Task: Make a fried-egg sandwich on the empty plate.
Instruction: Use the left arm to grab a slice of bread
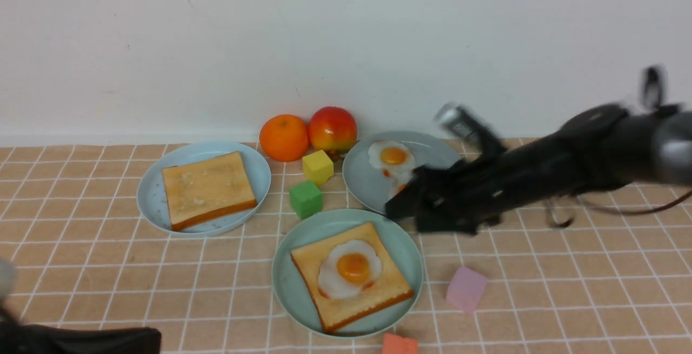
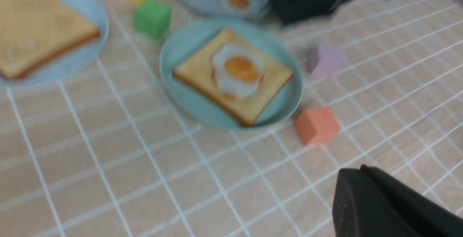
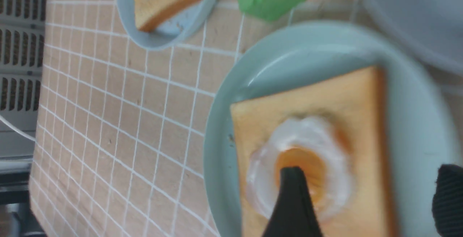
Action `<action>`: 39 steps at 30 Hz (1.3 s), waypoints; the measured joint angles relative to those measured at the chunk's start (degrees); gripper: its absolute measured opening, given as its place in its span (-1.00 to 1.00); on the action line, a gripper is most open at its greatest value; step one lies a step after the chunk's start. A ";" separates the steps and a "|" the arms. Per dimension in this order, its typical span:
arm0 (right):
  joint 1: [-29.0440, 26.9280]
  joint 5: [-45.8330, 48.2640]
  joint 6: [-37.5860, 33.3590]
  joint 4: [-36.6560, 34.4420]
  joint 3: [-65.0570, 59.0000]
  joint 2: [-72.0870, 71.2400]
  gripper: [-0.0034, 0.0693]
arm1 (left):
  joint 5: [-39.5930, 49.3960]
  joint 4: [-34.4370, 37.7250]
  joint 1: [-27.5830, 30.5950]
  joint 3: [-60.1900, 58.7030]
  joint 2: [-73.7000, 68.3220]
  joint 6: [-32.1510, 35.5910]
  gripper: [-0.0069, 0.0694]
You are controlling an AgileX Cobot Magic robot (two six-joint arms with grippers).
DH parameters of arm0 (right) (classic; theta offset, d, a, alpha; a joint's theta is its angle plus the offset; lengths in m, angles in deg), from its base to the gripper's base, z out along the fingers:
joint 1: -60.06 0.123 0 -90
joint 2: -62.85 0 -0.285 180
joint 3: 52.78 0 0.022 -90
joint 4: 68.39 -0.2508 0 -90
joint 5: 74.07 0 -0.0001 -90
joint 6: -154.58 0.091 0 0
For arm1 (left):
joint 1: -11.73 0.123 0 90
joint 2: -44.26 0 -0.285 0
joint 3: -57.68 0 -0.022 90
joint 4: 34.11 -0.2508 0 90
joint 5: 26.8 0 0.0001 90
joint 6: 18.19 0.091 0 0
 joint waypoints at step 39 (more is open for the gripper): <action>-3.34 17.34 21.53 39.98 -19.24 -66.14 -0.89 | 5.86 20.27 38.97 49.95 -77.83 80.15 0.00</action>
